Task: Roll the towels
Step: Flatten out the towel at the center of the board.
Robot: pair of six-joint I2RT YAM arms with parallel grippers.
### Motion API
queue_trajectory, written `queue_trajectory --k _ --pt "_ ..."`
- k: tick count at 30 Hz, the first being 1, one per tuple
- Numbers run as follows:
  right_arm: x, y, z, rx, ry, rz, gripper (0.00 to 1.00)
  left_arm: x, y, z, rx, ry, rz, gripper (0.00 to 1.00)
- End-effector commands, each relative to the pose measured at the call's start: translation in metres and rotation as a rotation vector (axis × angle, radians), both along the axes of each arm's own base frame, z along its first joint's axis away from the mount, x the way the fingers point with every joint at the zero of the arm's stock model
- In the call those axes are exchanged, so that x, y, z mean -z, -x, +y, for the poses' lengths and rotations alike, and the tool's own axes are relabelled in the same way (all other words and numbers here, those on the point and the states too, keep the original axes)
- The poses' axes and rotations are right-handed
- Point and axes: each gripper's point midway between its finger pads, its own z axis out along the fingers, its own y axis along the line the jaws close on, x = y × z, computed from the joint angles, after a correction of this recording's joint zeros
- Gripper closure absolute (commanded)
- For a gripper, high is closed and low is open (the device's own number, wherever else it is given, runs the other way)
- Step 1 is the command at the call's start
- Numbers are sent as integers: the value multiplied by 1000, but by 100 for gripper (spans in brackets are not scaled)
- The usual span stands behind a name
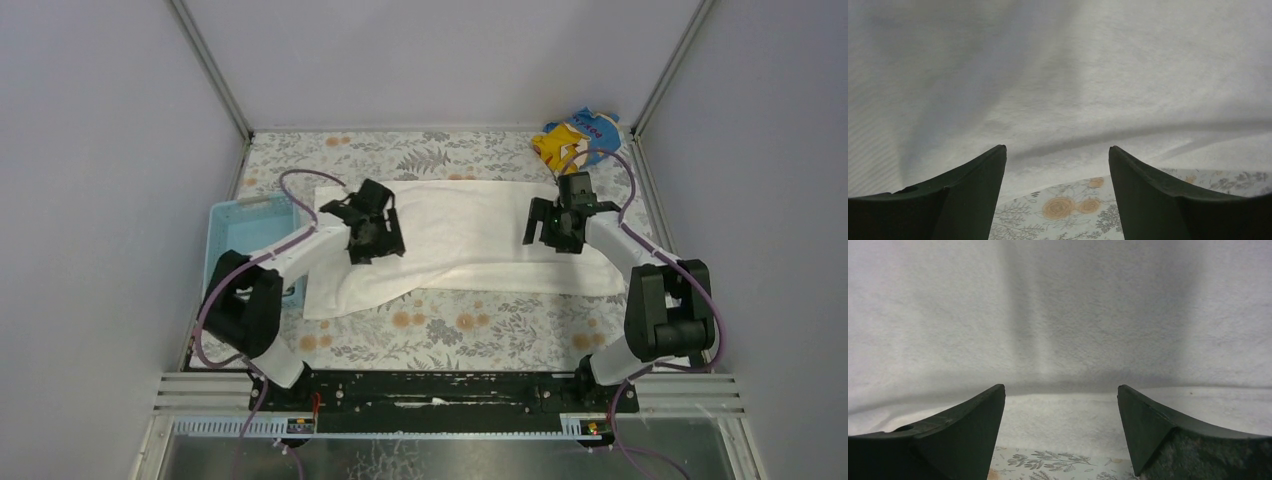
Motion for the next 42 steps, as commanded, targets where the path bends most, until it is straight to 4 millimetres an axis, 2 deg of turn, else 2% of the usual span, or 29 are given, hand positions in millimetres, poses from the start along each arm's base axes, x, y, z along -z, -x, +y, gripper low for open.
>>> queue_trajectory --k 1,5,8,13,16,18,21,22,27,32,38,42 --pt "-7 -4 -27 74 134 2 10 -22 -18 -75 248 27 -148 25" --pt "-7 -1 -36 126 162 -33 9 -14 -14 -130 452 8 -178 25" --pt "-7 3 -42 151 181 -35 9 5 -11 -160 574 -36 -169 25" --pt "-9 6 -46 172 191 -51 8 28 -9 -193 713 -80 -167 28" --pt "-11 8 -48 177 192 -62 7 40 -13 -201 751 -109 -168 31" --pt "-13 9 -48 176 190 -73 7 47 -17 -201 758 -131 -160 38" --pt "-17 11 -49 182 189 -90 7 48 -12 -203 780 -137 -156 62" --pt "-18 11 -50 182 189 -93 7 45 -8 -204 794 -138 -162 67" --pt "-26 11 -55 207 203 -118 6 26 31 -209 884 -143 -210 75" --pt "-37 6 -64 242 213 -153 6 11 86 -217 960 -95 -238 79" --pt "-41 -2 -71 262 204 -157 5 10 159 -235 1058 -41 -226 76" --pt "-44 -11 -76 283 190 -167 5 5 205 -254 1132 38 -214 67"
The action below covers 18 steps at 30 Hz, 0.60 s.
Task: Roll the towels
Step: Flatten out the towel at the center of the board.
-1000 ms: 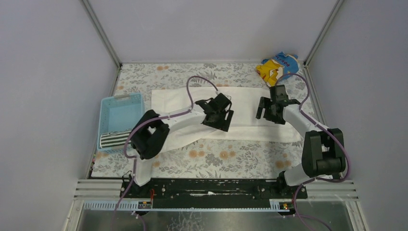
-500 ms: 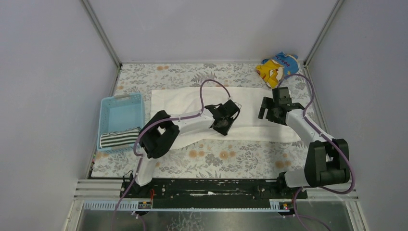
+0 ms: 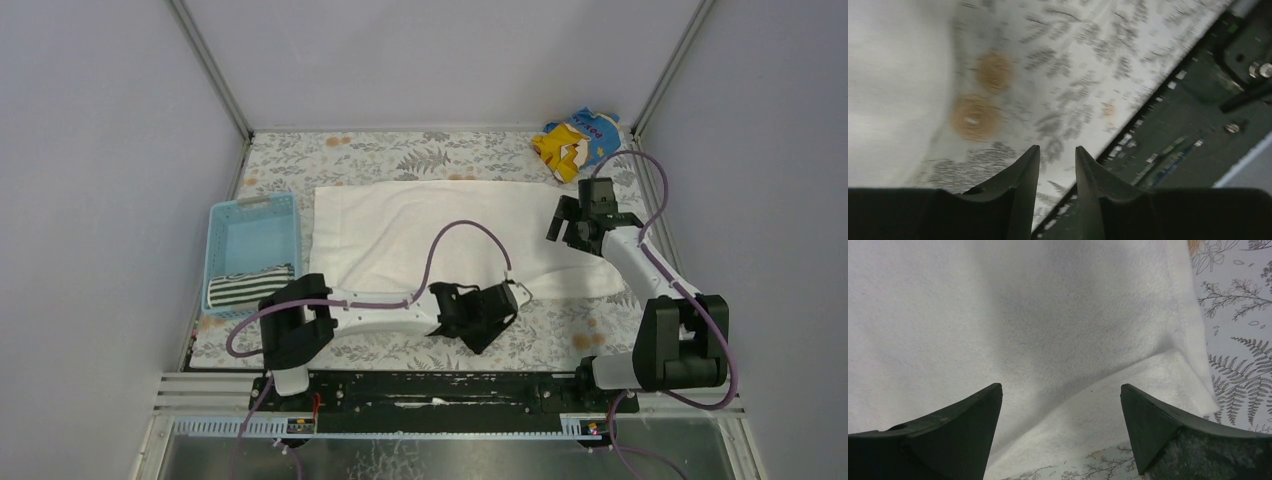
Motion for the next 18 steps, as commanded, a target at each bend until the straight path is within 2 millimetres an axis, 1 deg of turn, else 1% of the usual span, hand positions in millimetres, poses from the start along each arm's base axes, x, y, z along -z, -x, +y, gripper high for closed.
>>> queue_trajectory --k 1,2,3,4,5,6,8,9,10,13,14,16,18 --pt "-22 -26 -8 40 -13 -85 5 -15 37 -28 52 109 25 67" --pt "-23 -28 -9 41 -24 -86 5 -17 40 -29 63 105 18 66" --pt "-23 -32 -8 35 -31 -89 5 -19 36 -27 48 97 -2 65" --pt "-24 -35 -7 25 -38 -92 5 -26 27 -25 14 98 -39 64" --pt "-24 -39 -6 10 -43 -87 5 -34 15 -20 -23 97 -77 61" --pt "-23 -43 -5 0 -43 -79 5 -47 2 -17 -58 113 -104 57" --pt "-22 -51 -1 -21 -54 -62 6 -66 -28 -7 -126 148 -129 45" --pt "-21 -55 3 -39 -75 -58 6 -74 -48 2 -172 159 -146 39" --pt "-19 -59 8 -50 -101 -55 6 -79 -67 11 -221 162 -166 36" --pt "-7 -63 21 -75 -167 -35 7 -85 -123 47 -385 141 -183 35" --pt "-2 -63 23 -74 -177 -23 7 -85 -147 65 -463 136 -187 35" --pt "10 -63 24 -73 -183 6 6 -77 -180 96 -599 106 -187 34" --pt "18 -61 24 -68 -192 27 5 -63 -203 125 -724 69 -159 32"
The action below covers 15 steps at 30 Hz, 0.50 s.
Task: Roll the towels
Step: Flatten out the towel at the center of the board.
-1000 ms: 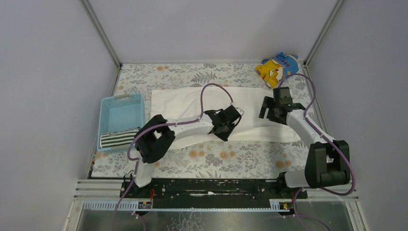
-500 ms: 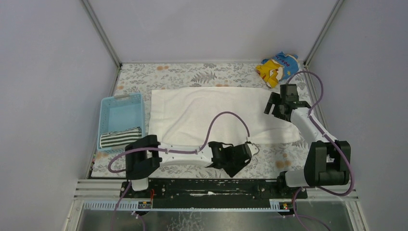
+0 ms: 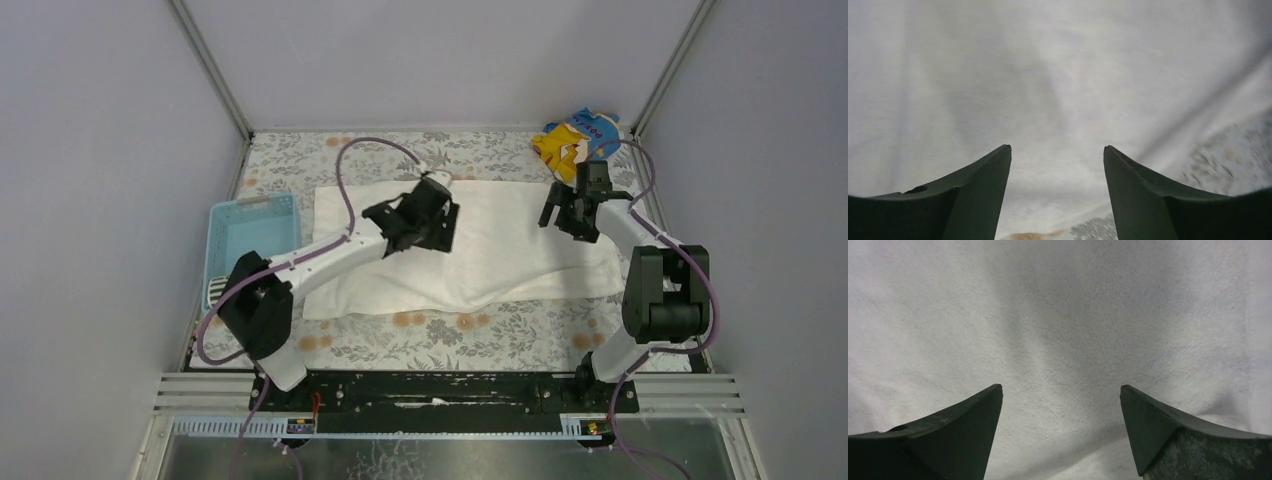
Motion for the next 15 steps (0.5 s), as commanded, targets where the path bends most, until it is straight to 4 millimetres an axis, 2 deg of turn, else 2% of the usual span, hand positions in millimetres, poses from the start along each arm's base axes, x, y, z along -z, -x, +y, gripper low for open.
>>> queue_trajectory --k 1,4,7,11,15 --pt "4 -8 8 -8 -59 -3 5 29 -48 67 -274 -77 73 32" --pt "21 -2 6 18 -79 45 4 60 -59 92 -349 -116 151 32" --pt "36 11 3 53 -93 92 2 96 -52 107 -404 -152 262 32" --pt "50 33 -3 101 -113 137 0 125 -24 119 -447 -170 368 32" --pt "56 60 -13 159 -105 172 0 144 21 134 -466 -181 477 32"
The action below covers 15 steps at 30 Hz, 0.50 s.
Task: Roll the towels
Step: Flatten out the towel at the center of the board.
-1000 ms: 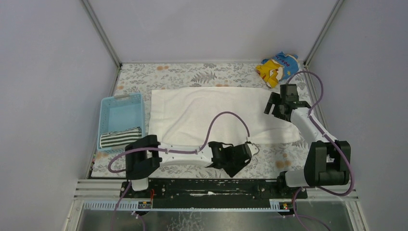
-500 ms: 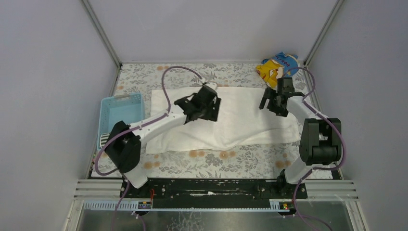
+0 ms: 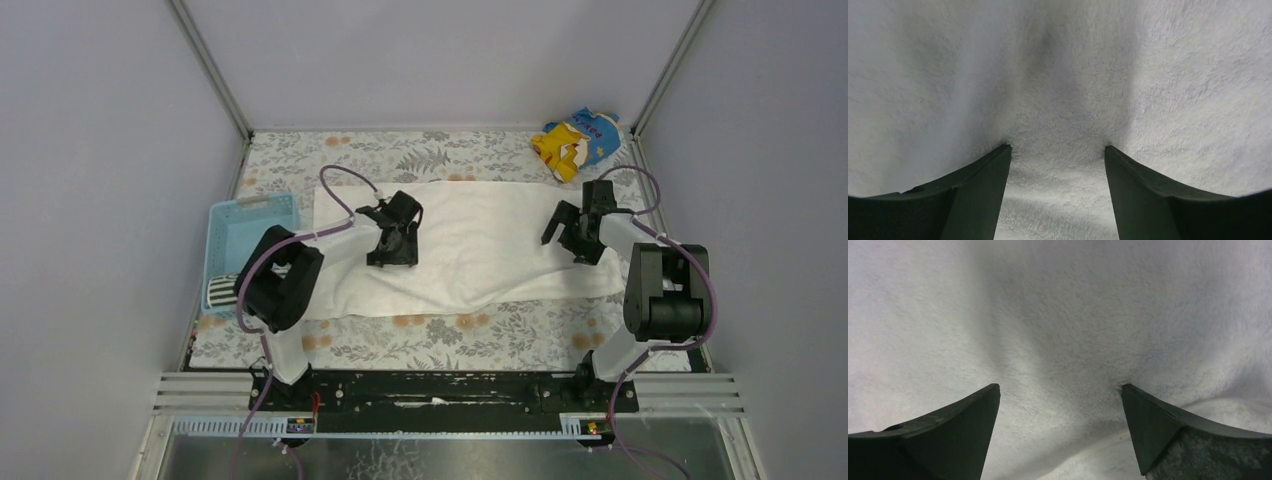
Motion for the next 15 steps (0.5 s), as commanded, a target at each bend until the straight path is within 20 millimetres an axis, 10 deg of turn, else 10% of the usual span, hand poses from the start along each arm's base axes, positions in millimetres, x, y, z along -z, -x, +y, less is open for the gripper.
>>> queue_trajectory --k 1,9,15 --pt "9 38 -8 80 -15 70 1 22 64 21 -63 6 175 32" --pt "-1 84 -33 207 46 69 1 7 141 18 -64 159 258 29" --pt "-48 51 -40 134 88 -75 0 -57 96 10 -17 198 103 20"
